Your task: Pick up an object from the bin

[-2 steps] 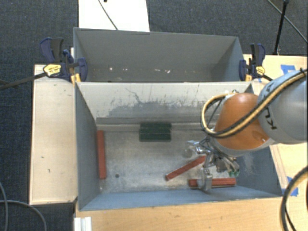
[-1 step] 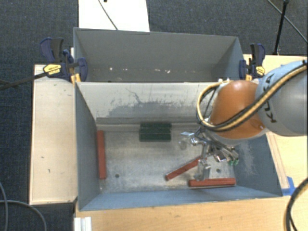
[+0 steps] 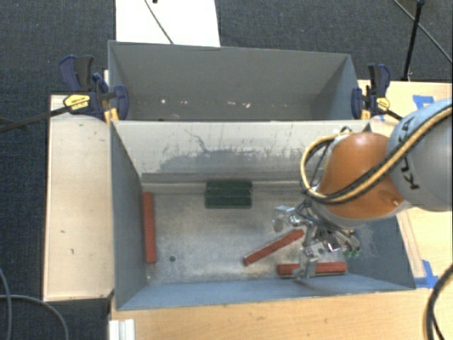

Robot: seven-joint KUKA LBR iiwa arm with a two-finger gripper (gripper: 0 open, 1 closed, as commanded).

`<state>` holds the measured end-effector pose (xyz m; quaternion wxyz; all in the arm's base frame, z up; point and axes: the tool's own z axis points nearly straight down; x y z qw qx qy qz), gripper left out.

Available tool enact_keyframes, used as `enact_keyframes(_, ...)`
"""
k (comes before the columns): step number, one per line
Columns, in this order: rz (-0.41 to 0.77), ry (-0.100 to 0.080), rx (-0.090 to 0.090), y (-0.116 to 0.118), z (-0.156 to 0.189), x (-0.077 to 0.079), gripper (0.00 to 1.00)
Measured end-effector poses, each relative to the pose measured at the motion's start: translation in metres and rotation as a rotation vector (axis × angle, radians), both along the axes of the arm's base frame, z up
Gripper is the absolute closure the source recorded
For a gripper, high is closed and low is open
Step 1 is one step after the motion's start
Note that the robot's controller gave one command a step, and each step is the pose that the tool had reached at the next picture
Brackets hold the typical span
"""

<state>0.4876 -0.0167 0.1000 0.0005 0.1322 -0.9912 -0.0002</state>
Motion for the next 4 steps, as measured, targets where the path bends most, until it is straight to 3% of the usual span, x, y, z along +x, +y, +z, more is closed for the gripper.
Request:
enact_keyframes(1, 0.198, -0.003, 0.000, 0.006, -0.030, 0.028, 0.00)
enact_keyframes(2, 0.366, -0.002, 0.000, 0.029, -0.029, 0.022, 0.00)
enact_keyframes(3, 0.366, -0.002, 0.000, 0.028, -0.029, 0.022, 1.00)
enact_keyframes(4, 0.361, -0.009, 0.000, 0.028, 0.021, 0.023, 1.00)
